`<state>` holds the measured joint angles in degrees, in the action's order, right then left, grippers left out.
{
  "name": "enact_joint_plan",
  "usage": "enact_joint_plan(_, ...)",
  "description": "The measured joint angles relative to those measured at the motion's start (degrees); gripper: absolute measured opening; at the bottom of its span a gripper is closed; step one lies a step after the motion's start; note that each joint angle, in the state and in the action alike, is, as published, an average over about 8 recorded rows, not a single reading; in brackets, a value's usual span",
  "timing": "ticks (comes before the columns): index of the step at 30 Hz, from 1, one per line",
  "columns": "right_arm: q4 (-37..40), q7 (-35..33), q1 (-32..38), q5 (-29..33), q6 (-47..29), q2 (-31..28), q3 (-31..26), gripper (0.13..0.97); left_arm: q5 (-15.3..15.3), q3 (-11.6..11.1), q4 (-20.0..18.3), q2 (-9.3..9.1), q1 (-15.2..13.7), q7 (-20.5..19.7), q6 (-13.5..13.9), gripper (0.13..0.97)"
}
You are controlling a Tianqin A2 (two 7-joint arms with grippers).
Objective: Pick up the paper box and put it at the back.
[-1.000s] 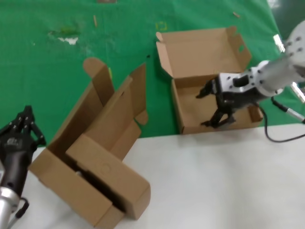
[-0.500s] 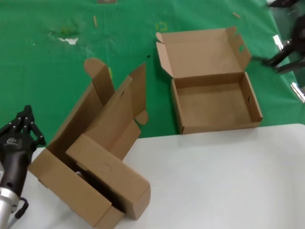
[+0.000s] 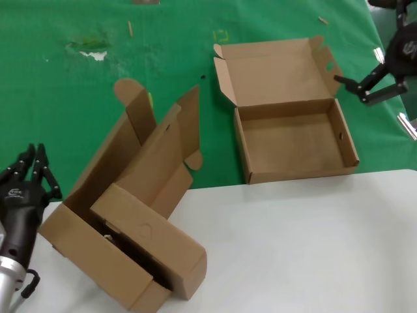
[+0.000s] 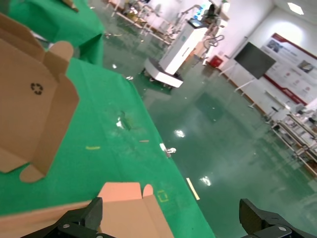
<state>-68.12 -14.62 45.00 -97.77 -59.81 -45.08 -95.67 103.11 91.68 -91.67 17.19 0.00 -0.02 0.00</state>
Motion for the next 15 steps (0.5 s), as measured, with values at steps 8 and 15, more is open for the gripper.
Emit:
enact_joint_plan(8, -2.81, 1.74, -5.36, -0.64, 7.13, 3.33, 0.48, 0.958, 0.01, 0.0, 0.0, 0.0, 0.0, 0.0, 0.0, 0.232)
enact_joint_plan(15, -5.3, 3.29, -10.12, -1.21, 13.46, 6.27, 0.9, 0.966, 0.01, 0.0, 0.0, 0.0, 0.0, 0.0, 0.0, 0.339)
